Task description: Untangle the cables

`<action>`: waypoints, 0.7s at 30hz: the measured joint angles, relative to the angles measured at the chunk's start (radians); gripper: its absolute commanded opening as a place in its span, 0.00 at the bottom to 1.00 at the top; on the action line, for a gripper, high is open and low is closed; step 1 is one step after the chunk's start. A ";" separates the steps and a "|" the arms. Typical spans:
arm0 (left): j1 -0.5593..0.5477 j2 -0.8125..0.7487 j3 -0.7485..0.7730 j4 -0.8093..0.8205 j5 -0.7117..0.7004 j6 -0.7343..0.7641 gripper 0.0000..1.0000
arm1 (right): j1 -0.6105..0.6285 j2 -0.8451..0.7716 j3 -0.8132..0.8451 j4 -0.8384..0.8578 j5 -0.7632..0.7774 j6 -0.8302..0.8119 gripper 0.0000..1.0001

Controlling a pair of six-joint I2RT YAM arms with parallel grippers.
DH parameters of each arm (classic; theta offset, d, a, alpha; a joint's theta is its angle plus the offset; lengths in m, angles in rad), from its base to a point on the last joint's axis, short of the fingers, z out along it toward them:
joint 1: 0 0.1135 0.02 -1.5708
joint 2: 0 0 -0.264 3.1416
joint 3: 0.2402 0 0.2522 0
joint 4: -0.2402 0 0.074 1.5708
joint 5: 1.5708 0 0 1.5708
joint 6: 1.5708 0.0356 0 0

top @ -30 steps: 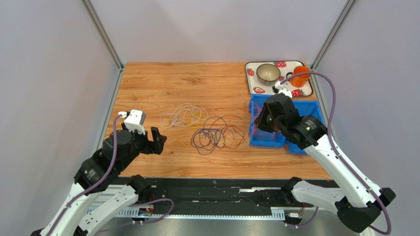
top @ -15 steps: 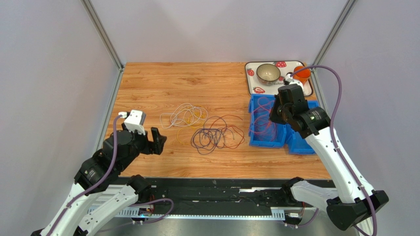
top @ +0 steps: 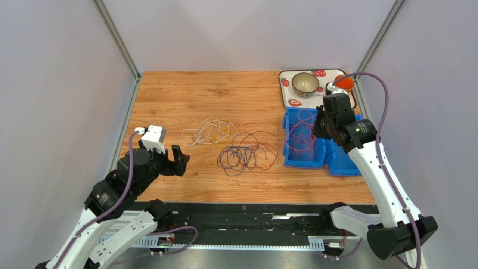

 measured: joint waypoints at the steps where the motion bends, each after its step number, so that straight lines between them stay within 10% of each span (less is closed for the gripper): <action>1: 0.000 0.000 0.000 0.000 0.000 0.000 0.88 | -0.003 0.004 -0.004 0.000 0.003 -0.006 0.00; 18: 0.000 0.017 -0.005 0.001 0.000 0.000 0.88 | -0.026 0.125 -0.034 0.056 0.082 -0.064 0.00; 20: 0.000 0.017 -0.005 0.001 0.000 0.000 0.88 | -0.026 0.143 -0.034 0.064 0.083 -0.061 0.19; 21: 0.000 0.017 -0.005 0.001 0.000 0.000 0.88 | -0.026 0.153 -0.034 0.067 0.085 -0.059 0.52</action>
